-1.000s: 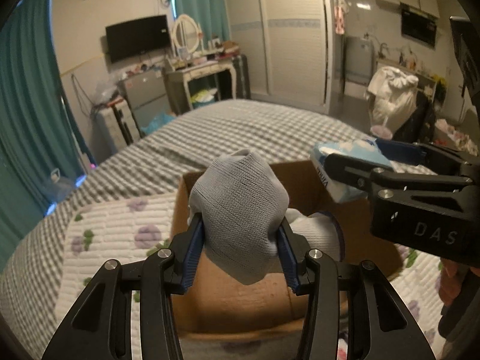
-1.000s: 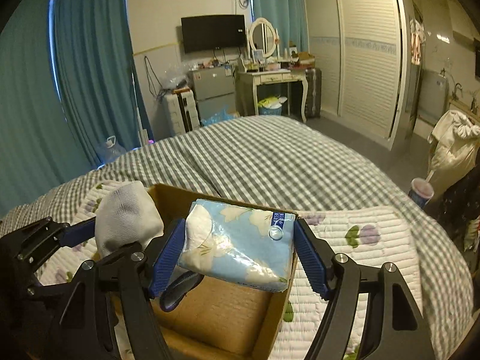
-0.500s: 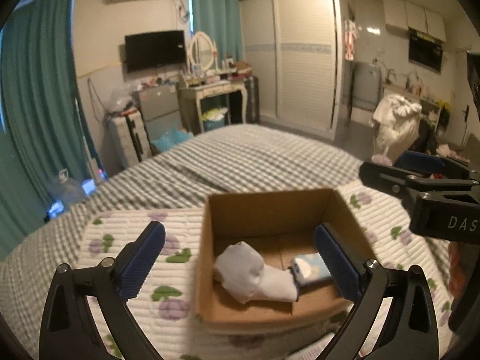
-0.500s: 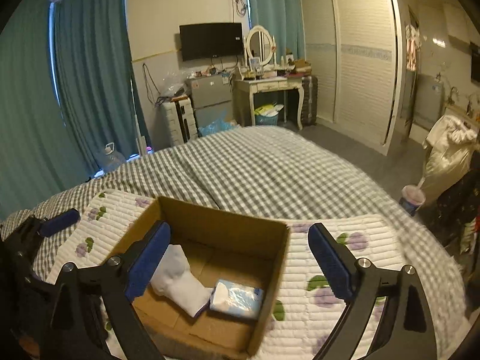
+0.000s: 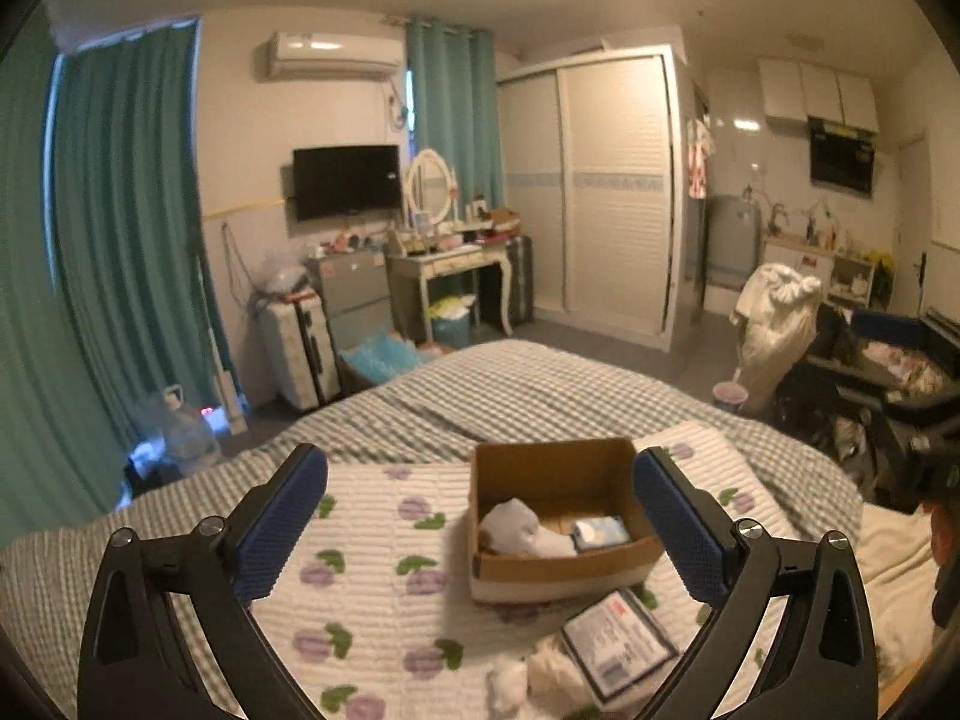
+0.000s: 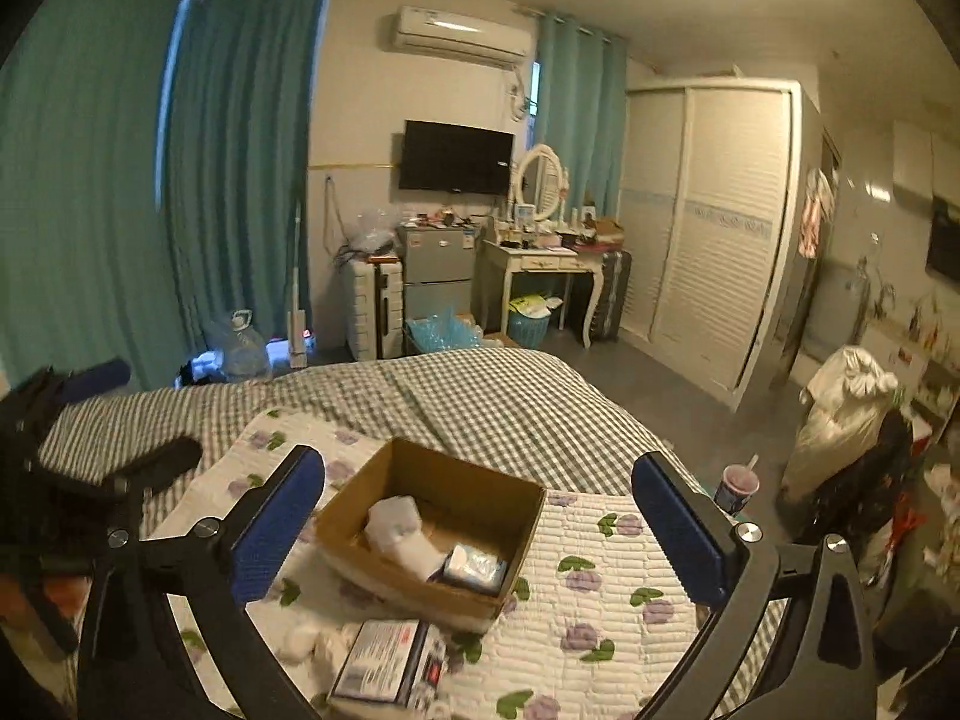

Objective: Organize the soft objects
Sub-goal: 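Move both tools back to the remaining items beside the box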

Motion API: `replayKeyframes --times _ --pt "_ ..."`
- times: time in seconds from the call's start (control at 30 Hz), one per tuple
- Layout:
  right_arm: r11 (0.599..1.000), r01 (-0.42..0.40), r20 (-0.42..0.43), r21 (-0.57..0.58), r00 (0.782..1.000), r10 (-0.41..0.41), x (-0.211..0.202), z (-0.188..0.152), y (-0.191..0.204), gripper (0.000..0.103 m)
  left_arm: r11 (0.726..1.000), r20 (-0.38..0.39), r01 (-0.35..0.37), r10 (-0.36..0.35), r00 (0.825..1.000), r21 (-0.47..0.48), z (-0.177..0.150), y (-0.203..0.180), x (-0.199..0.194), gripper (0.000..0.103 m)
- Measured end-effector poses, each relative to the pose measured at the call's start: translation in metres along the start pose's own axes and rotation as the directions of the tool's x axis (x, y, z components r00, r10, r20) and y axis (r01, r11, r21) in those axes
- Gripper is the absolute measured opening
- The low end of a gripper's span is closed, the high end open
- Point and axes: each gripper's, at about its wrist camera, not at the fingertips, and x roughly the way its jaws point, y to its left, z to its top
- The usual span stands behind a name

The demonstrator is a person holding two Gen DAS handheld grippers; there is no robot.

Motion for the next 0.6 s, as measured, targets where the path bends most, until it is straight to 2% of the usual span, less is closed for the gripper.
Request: replayKeyframes --times 0.13,0.3,0.43,0.5,0.6 --pt "1.0 -0.019 -0.022 -0.019 1.0 0.019 -0.022 -0.021 0.025 0.103 0.999 -0.032 -0.036 0.036 0.999 -0.022 -0.024 0.014 -0.011 0.103" --pt "0.996 -0.081 -0.102 0.042 0.991 0.084 -0.009 -0.071 0.046 0.103 0.997 -0.102 -0.038 0.031 0.994 -0.068 -0.073 0.029 0.001 0.103" --pt "1.0 -0.028 -0.156 -0.005 0.987 0.026 0.025 -0.117 0.068 0.103 0.995 -0.144 -0.07 0.06 0.988 -0.065 -0.108 0.033 0.019 0.103" --pt "0.999 0.006 -0.183 -0.045 0.983 -0.014 0.045 -0.144 0.076 0.103 0.997 -0.17 -0.044 0.032 0.985 -0.068 -0.13 0.035 0.029 0.103" --pt "0.997 0.01 -0.238 -0.081 0.971 -0.029 0.072 -0.179 0.084 0.103 0.997 -0.217 -0.044 0.029 0.976 -0.067 -0.155 0.031 0.048 0.103"
